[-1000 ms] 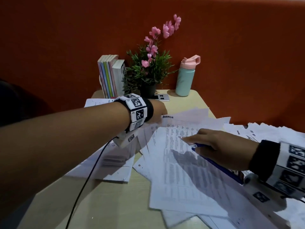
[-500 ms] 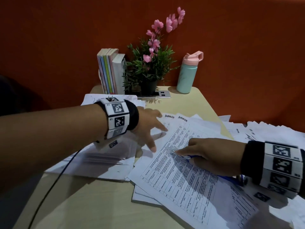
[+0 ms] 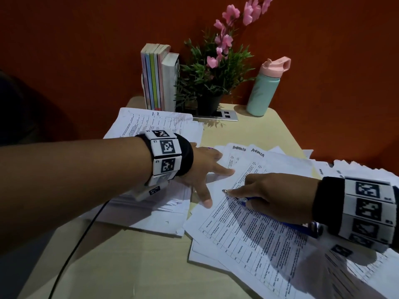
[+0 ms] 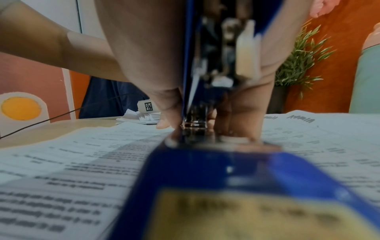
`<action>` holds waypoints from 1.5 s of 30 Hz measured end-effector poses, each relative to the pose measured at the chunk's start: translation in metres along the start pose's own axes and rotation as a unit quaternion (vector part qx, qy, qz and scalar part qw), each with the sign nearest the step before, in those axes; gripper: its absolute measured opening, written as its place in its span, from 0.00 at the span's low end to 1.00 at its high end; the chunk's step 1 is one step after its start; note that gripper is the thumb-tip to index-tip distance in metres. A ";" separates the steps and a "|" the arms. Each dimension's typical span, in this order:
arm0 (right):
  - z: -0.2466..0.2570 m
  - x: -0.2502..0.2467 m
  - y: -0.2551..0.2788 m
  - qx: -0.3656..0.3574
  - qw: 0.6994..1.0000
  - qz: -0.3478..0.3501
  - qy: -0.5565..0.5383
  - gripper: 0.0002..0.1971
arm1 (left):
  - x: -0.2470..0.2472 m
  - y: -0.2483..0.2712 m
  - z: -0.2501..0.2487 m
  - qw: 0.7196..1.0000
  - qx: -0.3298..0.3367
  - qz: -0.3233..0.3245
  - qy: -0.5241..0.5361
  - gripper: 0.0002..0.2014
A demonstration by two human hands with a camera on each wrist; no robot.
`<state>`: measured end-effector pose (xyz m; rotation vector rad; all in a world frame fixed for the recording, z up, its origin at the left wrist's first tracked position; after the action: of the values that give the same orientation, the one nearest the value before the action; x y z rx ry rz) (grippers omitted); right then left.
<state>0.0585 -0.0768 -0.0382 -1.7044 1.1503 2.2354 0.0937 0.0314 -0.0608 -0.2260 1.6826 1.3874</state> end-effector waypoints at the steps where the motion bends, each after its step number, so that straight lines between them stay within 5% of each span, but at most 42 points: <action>1: -0.001 0.001 0.001 0.001 1.000 -0.002 -0.002 0.24 | 0.000 0.000 0.000 1.000 0.001 0.000 0.001 0.52; 25: 0.013 0.000 -0.013 0.009 0.999 -0.018 0.045 0.24 | -0.002 -0.008 0.001 0.999 0.001 -0.029 -0.020 0.47; 32: 0.032 -0.015 -0.029 -0.030 0.998 -0.045 0.036 0.16 | -0.002 -0.007 0.001 0.999 0.002 -0.037 0.006 0.38; 37: 0.018 -0.018 -0.013 -0.008 0.997 -0.077 -0.013 0.24 | -0.006 0.001 0.004 0.999 -0.004 -0.041 0.029 0.41; 41: 0.008 -0.015 0.005 0.030 0.994 -0.085 -0.058 0.31 | -0.020 0.020 0.010 0.989 0.011 -0.074 0.126 0.53; 45: 0.000 -0.018 0.015 0.062 0.988 -0.107 -0.092 0.38 | -0.027 0.042 0.017 0.965 0.050 -0.086 0.241 0.35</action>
<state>0.0574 -0.0812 -0.0156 -1.4636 0.9916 2.0935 0.0907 0.0503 -0.0115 -0.6809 2.0657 1.1709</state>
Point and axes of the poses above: each hand's wrist, its own y-axis away from the middle knuckle, its own x-axis out of the palm, z = x × y, the point moved 9 cm from there along -y, towards the middle knuckle, and after that the axes turned 12 degrees about z, right-handed, at the moved point
